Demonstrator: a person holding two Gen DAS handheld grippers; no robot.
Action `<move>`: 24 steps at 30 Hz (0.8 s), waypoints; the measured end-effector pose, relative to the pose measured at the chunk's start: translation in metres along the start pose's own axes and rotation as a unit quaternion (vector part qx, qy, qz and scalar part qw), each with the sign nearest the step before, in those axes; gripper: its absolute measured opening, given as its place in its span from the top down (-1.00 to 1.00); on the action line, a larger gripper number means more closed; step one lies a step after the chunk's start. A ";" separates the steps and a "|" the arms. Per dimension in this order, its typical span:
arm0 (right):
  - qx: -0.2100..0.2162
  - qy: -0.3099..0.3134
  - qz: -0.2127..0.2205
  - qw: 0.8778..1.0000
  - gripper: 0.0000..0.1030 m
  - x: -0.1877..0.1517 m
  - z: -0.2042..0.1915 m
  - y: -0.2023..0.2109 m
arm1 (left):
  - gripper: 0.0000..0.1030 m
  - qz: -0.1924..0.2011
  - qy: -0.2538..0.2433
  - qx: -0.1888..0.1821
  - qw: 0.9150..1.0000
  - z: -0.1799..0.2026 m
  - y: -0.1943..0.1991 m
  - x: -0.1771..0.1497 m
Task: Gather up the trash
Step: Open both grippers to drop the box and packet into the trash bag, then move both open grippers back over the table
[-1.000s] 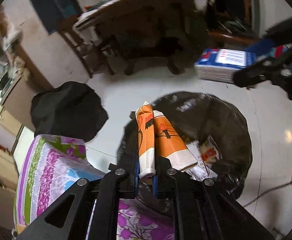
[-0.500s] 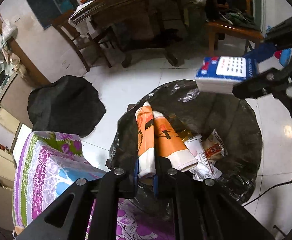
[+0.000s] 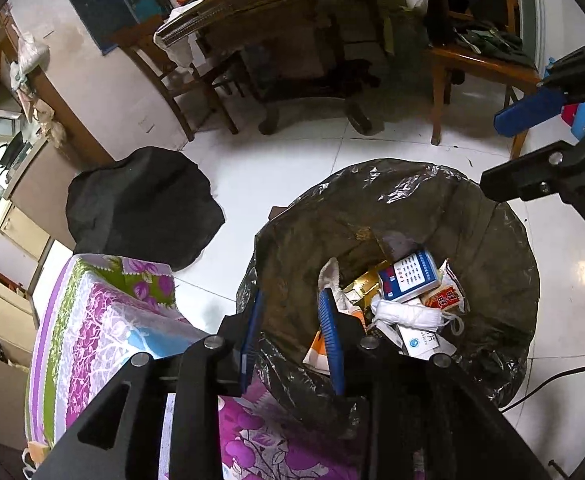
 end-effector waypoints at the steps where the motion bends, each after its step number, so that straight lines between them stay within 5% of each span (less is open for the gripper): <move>1: 0.000 0.001 0.000 1.000 -0.11 -0.001 -0.001 0.000 | 0.42 0.002 0.002 0.002 1.000 0.000 0.002 -0.001; 9: 0.004 0.012 0.025 1.000 -0.11 0.000 -0.022 0.008 | 0.42 0.014 0.047 0.026 0.998 -0.027 0.026 -0.032; 15: 0.001 0.034 0.095 0.995 -0.11 0.004 -0.064 0.017 | 0.42 0.025 0.125 0.069 0.989 -0.078 0.052 -0.083; 24: 0.059 0.073 0.170 0.981 -0.11 0.013 -0.169 0.015 | 0.42 0.009 0.266 0.164 0.950 -0.175 0.096 -0.201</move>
Point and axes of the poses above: each gripper's, at about its wrist camera, not at the fingertips, and y roughly against the way its jaws point, z to its right, x to its top, the point moved 7 cm from there along -y, roughly the way its jaws point, and after that the axes turned 2 degrees about -z, right-handed, at the moved point
